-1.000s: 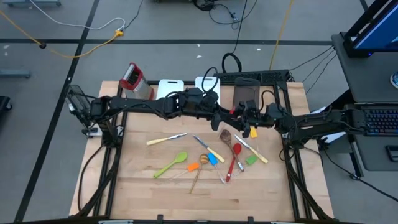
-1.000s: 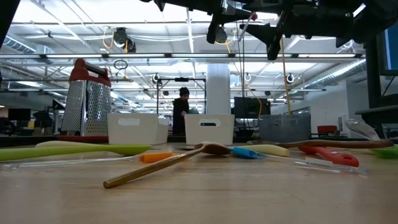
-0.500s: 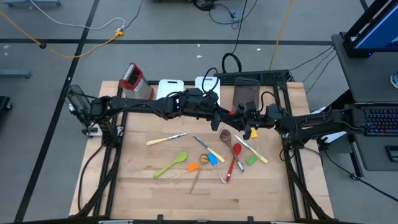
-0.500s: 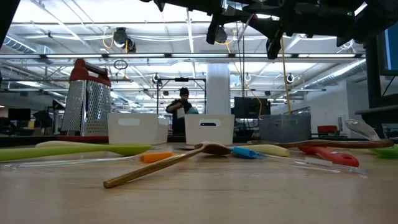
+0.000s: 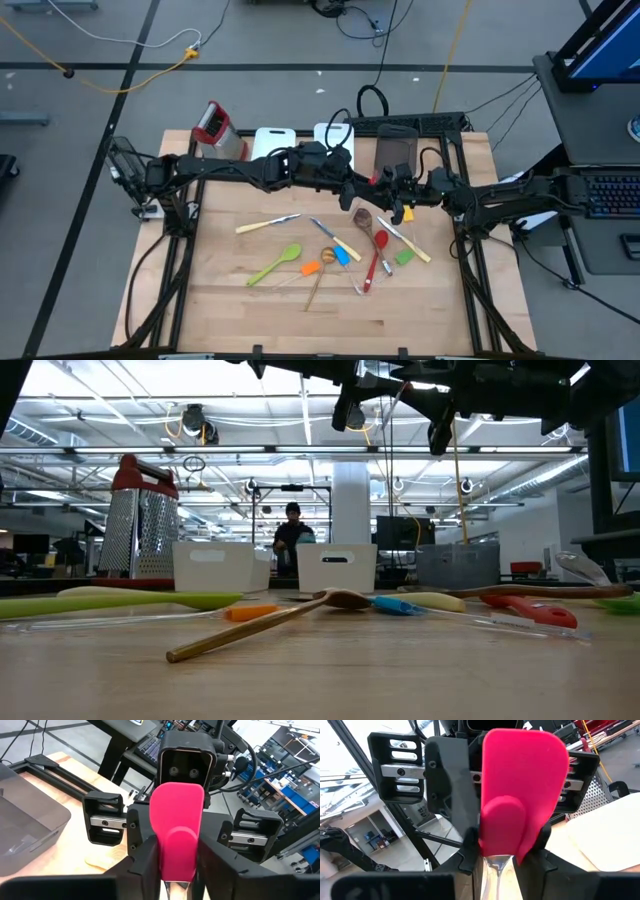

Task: Pick & Place Kitchen Items
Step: Put the red spatula into the black bin

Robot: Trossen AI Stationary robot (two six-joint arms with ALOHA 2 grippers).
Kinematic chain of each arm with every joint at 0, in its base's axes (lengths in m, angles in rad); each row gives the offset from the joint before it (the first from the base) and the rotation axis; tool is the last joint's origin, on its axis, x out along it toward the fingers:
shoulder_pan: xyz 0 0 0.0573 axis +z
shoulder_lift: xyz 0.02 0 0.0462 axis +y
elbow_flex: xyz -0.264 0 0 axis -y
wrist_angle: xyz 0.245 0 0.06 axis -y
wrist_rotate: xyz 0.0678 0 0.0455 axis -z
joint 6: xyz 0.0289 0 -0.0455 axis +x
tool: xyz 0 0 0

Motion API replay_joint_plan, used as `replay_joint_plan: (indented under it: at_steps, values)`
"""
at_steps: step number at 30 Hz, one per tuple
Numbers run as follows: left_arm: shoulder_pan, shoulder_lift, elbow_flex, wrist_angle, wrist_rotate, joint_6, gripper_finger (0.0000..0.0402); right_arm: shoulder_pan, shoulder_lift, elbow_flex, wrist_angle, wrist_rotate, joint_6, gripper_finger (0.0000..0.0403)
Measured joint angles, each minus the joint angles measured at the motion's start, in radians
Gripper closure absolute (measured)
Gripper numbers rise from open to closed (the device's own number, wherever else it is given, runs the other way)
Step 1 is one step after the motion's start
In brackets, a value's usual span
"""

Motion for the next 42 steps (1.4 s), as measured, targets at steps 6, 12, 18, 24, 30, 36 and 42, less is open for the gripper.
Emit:
replay_joint_plan:
  at_steps: [6,12,18,24,30,36,42]
  values:
    - [-0.001,0.0,0.0,0.002,0.001,0.005,0.0211,0.0,0.0,0.0,-0.003,0.005,0.002,0.0325]
    - [0.001,0.0,0.0,0.002,0.003,0.006,0.017,-0.001,0.0,0.0,-0.01,0.006,0.006,0.0325]
    - [0.026,0.0,0.0,0.004,0.01,0.006,0.0146,-0.002,0.001,0.0,-0.011,0.01,0.026,0.0325]
    - [0.052,0.0,0.0,0.006,0.016,0.006,0.014,-0.002,0.001,0.0,-0.011,0.008,0.027,0.0324]
    - [0.084,-0.002,0.0,0.017,0.037,0.02,0.0143,-0.002,0.001,0.0,-0.069,0.015,0.027,0.0324]
    - [0.147,-0.052,0.001,-0.023,0.058,0.046,0.0138,-0.037,-0.008,0.0,-0.155,0.06,0.069,0.0324]
    - [0.183,-0.135,0.002,-0.169,0.049,0.118,0.0144,-0.175,-0.04,0.0,-0.247,0.046,0.244,0.0324]
